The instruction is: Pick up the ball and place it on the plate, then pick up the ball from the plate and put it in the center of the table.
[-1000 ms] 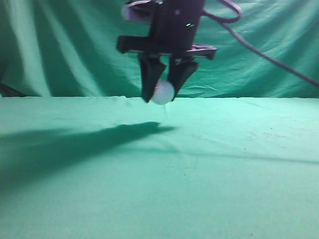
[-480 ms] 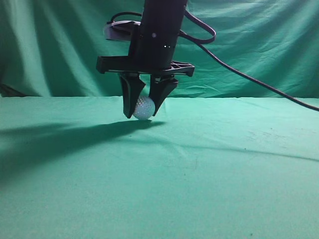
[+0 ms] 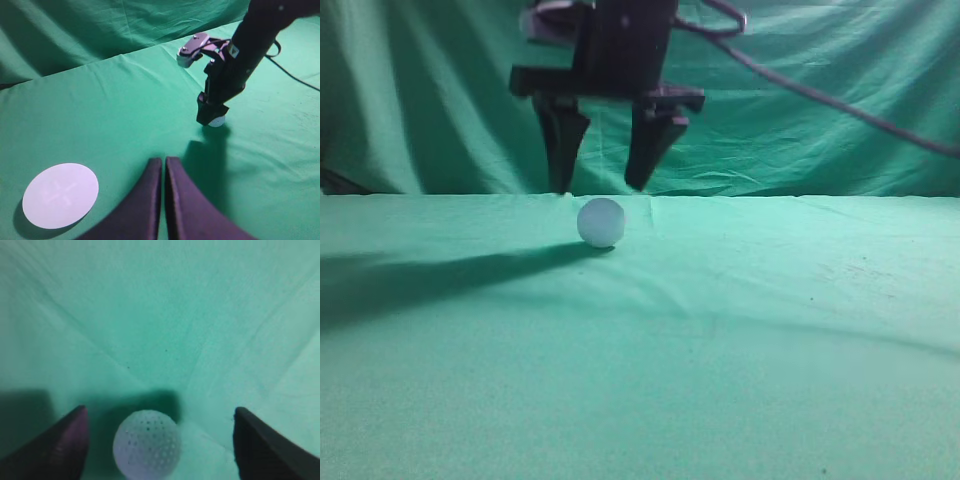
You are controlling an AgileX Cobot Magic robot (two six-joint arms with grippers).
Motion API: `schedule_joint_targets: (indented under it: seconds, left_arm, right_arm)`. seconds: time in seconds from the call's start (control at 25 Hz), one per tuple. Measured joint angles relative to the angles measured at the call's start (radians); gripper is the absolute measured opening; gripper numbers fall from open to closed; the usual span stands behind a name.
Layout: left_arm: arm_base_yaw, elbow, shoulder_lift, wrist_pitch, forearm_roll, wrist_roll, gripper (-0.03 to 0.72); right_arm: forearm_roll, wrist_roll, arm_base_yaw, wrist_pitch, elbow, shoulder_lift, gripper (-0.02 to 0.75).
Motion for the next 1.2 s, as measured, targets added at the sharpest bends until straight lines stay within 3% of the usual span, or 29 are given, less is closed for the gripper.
schedule_joint_targets:
  seconds: [0.08,0.2,0.36,0.48,0.64,0.76,0.96,1.2]
  left_arm:
    - [0.0,0.0,0.0,0.0,0.0,0.0,0.0]
    - [0.0,0.0,0.0,0.0,0.001,0.0,0.0]
    - [0.0,0.0,0.0,0.01,-0.003,0.0,0.0]
    - [0.0,0.0,0.0,0.039,-0.012,0.0,0.0]
    - [0.0,0.0,0.0,0.05,-0.023,0.019,0.0]
    - [0.0,0.0,0.0,0.052,-0.052,0.05,0.0]
    - [-0.002,0.002,-0.002,0.052,-0.058,0.07,0.0]
    - [-0.088,0.115,-0.028,-0.008,-0.114,0.074,0.0]
  right_arm:
    - [0.0,-0.005,0.0,0.065,-0.057,-0.013,0.532]
    - [0.0,-0.005,-0.002,0.166,-0.128,-0.066,0.367]
    - [-0.002,0.027,-0.027,0.259,-0.153,-0.197,0.092]
    - [-0.012,0.05,-0.054,0.31,-0.157,-0.304,0.0]
    - [-0.033,0.058,-0.063,0.327,-0.139,-0.447,0.0]
    - [-0.027,0.06,-0.063,0.327,-0.039,-0.579,0.0]
    - [-0.027,0.065,-0.063,0.221,0.286,-0.846,0.0]
    - [-0.027,0.065,-0.063,-0.021,0.69,-1.215,0.0]
